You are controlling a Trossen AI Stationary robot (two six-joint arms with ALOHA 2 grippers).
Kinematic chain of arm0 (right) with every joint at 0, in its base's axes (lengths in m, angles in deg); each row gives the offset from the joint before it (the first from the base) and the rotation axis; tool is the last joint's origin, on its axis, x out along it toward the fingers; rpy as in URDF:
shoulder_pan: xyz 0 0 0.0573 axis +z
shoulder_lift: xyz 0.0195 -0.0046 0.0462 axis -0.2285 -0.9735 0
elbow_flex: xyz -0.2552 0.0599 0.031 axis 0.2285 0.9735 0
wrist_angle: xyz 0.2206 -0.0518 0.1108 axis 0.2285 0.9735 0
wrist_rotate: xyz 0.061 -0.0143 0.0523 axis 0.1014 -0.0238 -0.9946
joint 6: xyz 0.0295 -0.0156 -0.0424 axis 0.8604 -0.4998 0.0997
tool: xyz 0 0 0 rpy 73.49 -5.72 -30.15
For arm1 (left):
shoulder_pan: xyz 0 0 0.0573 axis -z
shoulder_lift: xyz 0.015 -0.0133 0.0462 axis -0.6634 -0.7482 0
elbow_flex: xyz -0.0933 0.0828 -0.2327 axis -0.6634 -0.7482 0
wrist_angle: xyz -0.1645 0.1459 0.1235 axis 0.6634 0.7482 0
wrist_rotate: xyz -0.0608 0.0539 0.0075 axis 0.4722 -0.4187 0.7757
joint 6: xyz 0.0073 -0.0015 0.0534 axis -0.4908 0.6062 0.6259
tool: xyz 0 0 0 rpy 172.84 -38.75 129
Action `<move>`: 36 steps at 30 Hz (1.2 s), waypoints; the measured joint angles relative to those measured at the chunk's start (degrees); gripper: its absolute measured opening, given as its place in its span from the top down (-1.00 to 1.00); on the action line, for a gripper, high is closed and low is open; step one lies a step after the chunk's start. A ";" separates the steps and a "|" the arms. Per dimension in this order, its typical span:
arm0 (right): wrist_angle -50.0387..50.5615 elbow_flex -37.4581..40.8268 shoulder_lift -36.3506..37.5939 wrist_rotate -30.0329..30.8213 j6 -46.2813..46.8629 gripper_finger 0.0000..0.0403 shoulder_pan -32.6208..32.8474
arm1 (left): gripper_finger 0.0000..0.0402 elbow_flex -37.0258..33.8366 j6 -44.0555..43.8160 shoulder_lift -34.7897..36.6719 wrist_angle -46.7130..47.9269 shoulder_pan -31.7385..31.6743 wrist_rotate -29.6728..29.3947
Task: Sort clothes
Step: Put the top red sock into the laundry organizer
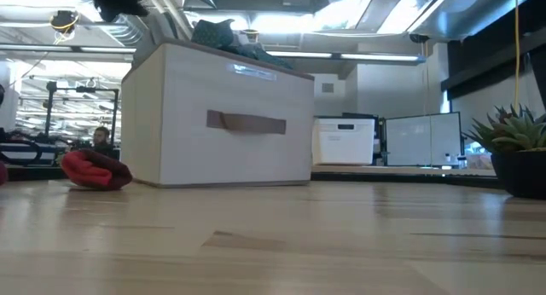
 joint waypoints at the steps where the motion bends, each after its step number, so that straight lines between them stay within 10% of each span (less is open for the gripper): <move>1: 0.40 0.66 -0.02 0.37 0.95 -0.38 1.29 | 0.15 0.00 -0.41 -0.27 1.83 0.00 2.10; 12: -5.24 16.83 -0.04 10.75 14.80 -0.24 14.55 | 0.15 -1.66 -12.54 -1.45 10.46 5.13 10.71; 24: -39.72 40.31 -0.08 12.20 20.60 -0.18 16.54 | 0.15 -11.30 -23.00 -13.43 9.90 15.41 4.17; 36: -44.19 41.62 -0.08 11.65 19.90 -0.18 12.69 | 0.15 -15.41 -26.42 -28.55 -1.27 18.51 -3.52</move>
